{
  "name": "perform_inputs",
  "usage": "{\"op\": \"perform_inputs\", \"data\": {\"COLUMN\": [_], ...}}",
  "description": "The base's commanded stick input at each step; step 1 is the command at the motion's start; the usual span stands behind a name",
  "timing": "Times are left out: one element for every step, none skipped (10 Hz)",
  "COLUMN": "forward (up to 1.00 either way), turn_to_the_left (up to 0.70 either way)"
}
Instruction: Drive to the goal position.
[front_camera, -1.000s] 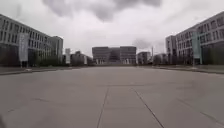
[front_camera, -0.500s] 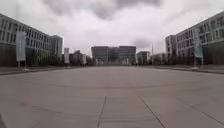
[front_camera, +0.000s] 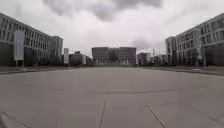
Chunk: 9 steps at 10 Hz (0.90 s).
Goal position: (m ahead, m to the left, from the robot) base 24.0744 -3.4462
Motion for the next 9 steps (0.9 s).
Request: {"op": "perform_inputs", "data": {"forward": [0.70, 0.70, 0.70, 0.70, 0.70, 0.70, 0.70, 0.70, 0.70], "turn_to_the_left": [0.01, 0.01, 0.01, 0.01, 0.01, 0.01, 0.01, 0.01, 0.01]}}
